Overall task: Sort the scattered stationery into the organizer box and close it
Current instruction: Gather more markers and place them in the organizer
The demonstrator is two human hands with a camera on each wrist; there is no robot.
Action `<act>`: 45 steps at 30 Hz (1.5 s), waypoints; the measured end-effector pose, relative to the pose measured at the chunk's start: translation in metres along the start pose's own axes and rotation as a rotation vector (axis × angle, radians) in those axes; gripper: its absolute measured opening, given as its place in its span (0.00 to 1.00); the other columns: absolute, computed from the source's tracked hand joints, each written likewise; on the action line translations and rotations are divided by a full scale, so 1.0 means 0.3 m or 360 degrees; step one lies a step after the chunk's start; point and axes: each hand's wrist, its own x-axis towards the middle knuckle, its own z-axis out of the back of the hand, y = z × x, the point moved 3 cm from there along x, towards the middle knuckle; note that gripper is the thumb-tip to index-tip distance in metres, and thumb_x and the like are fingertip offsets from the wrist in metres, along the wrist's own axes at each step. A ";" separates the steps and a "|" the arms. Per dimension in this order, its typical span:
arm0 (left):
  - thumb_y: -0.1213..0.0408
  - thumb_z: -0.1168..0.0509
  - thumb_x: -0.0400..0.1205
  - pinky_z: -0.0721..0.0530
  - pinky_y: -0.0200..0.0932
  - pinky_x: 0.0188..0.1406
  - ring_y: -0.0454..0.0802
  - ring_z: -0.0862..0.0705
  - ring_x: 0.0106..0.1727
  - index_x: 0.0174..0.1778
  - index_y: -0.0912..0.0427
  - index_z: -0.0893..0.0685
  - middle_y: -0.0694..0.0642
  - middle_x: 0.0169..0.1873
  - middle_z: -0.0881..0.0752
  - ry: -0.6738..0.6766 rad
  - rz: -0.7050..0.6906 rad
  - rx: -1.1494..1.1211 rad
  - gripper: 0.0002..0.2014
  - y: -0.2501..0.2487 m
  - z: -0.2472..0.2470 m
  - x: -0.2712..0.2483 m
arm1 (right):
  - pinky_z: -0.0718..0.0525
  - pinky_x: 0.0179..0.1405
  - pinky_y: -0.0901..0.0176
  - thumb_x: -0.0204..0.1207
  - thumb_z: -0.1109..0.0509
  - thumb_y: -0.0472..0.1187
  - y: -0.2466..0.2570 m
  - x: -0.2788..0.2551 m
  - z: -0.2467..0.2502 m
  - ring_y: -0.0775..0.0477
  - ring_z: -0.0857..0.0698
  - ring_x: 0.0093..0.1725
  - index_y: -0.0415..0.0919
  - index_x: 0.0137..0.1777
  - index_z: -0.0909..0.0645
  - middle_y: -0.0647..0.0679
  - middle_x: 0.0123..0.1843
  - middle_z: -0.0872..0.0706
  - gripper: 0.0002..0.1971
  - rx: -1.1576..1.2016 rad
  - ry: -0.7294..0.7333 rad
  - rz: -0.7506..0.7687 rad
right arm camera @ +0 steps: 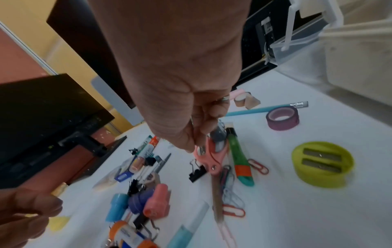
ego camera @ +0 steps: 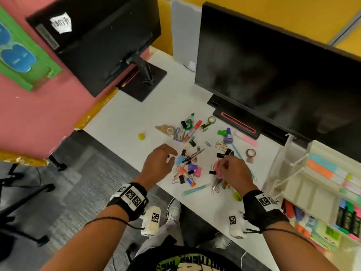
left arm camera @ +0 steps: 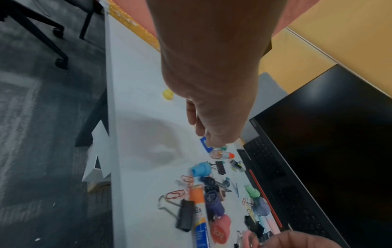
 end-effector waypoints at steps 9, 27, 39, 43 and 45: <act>0.63 0.30 0.82 0.22 0.38 0.46 0.40 0.20 0.45 0.56 0.48 0.11 0.45 0.52 0.15 0.0180 0.0084 -0.0108 0.09 0.111 -0.074 -0.052 | 0.26 0.37 0.57 0.75 0.24 0.60 -0.012 -0.018 -0.097 0.45 0.15 0.40 0.47 0.49 0.18 0.51 0.38 0.13 0.17 -0.0317 -0.0072 -0.0439; 0.61 0.30 0.83 0.13 0.45 0.50 0.49 0.14 0.51 0.55 0.50 0.12 0.49 0.53 0.15 0.0384 -0.0161 -0.0043 0.07 0.045 -0.135 -0.006 | 0.22 0.31 0.59 0.74 0.20 0.55 -0.018 0.006 -0.175 0.51 0.14 0.35 0.39 0.54 0.19 0.48 0.38 0.13 0.21 0.0044 -0.0018 -0.0754; 0.63 0.29 0.82 0.22 0.35 0.45 0.48 0.14 0.48 0.55 0.54 0.11 0.50 0.52 0.13 0.0287 -0.0082 -0.0074 0.07 0.081 -0.128 0.042 | 0.22 0.20 0.64 0.74 0.21 0.37 -0.059 0.015 -0.227 0.49 0.19 0.21 0.29 0.41 0.10 0.39 0.29 0.09 0.09 0.1139 -0.0209 -0.1124; 0.63 0.27 0.81 0.13 0.43 0.48 0.49 0.13 0.49 0.56 0.54 0.13 0.51 0.52 0.14 0.0334 -0.0084 -0.0124 0.08 0.087 -0.153 0.040 | 0.21 0.22 0.62 0.73 0.21 0.36 -0.050 0.011 -0.231 0.49 0.21 0.18 0.26 0.38 0.11 0.35 0.28 0.11 0.10 0.1227 -0.0270 -0.1178; 0.63 0.27 0.81 0.12 0.44 0.50 0.48 0.13 0.50 0.57 0.53 0.13 0.51 0.52 0.15 0.0367 -0.0079 -0.0137 0.09 0.093 -0.168 0.026 | 0.21 0.24 0.60 0.72 0.21 0.36 -0.051 0.013 -0.230 0.48 0.22 0.19 0.26 0.37 0.11 0.34 0.29 0.12 0.10 0.1224 -0.0323 -0.1189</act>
